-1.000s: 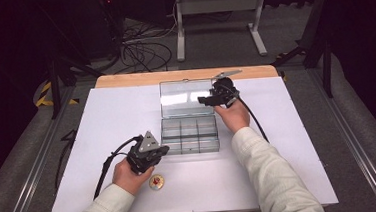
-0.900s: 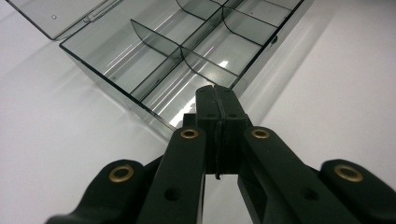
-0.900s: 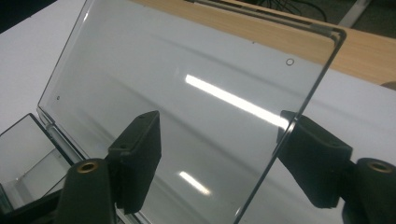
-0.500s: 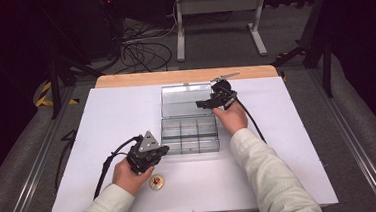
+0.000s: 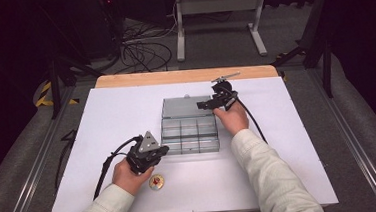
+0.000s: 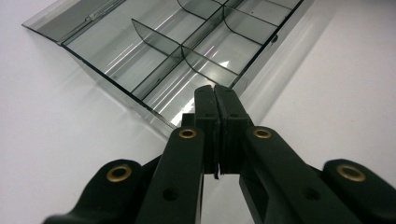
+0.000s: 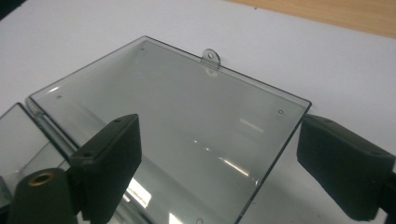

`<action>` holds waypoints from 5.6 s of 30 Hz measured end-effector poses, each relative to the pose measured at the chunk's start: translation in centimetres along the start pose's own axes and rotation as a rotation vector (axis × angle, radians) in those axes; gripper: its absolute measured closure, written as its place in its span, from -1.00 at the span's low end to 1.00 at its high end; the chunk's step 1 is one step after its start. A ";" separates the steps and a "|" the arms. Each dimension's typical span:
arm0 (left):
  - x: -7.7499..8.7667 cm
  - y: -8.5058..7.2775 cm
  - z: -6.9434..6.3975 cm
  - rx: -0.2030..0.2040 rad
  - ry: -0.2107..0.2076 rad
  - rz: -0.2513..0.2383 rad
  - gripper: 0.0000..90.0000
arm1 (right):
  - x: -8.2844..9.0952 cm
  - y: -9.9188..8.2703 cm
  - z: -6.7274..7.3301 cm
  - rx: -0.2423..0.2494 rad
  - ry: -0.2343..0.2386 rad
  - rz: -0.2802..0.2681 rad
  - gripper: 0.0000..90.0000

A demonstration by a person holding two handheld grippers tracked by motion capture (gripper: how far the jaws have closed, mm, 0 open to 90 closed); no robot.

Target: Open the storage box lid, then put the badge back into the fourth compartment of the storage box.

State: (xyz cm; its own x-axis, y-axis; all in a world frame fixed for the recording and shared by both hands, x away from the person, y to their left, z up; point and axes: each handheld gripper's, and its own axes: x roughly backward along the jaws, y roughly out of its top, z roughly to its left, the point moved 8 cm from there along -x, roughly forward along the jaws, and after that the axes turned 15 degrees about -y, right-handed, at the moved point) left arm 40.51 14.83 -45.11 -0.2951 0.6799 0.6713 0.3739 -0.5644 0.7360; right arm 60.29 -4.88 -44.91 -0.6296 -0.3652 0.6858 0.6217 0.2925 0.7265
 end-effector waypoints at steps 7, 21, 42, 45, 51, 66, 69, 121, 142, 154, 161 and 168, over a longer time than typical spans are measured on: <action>0.8 0.2 -0.6 -0.014 -0.033 -0.026 0.77 | 2.5 0.7 0.4 0.031 0.030 -0.033 -0.89; 2.6 0.3 -1.1 -0.011 -0.030 -0.070 0.22 | 8.5 1.5 2.0 0.122 0.048 -0.148 -1.00; 4.4 -0.3 -1.0 0.022 0.008 -0.115 -0.24 | 15.0 -0.7 3.4 0.222 0.087 -0.278 -1.00; 4.5 -0.4 -1.1 0.027 0.010 -0.115 -0.26 | 15.5 -1.1 3.5 0.228 0.097 -0.291 -1.00; 4.7 -0.4 -1.3 0.025 0.010 -0.117 -0.30 | 16.3 -1.7 3.8 0.251 0.100 -0.307 -1.00; 4.9 -0.6 -1.7 0.028 0.004 -0.109 -0.38 | 18.0 -6.0 4.9 0.302 0.148 -0.305 -0.99; 4.9 -0.8 -1.8 0.028 0.004 -0.108 -0.40 | 18.2 -6.8 4.9 0.308 0.148 -0.300 -1.00; 2.4 -3.9 -3.8 0.157 -0.068 0.256 -0.43 | 17.4 -13.2 4.5 0.298 0.180 -0.242 -1.00; 1.5 -4.9 -4.3 0.171 -0.095 0.365 -0.41 | 17.4 -13.3 4.6 0.299 0.188 -0.240 -1.00; 1.1 -5.3 -4.5 0.172 -0.106 0.409 -0.40 | 17.3 -13.4 4.6 0.302 0.190 -0.232 -1.00; 0.9 -5.3 -4.4 0.170 -0.100 0.405 -0.38 | 17.3 -13.4 4.6 0.303 0.188 -0.232 -1.00; 0.8 -5.3 -4.4 0.168 -0.094 0.408 -0.21 | 17.4 -13.3 4.7 0.303 0.194 -0.237 -1.00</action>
State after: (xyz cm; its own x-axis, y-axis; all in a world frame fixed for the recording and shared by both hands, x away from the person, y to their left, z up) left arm 34.44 16.34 -48.09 -0.0160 0.4612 0.8872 0.5828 -0.7167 0.3830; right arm 38.85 -10.97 -42.47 -0.6214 -0.6042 0.4988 0.2876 0.4164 0.8625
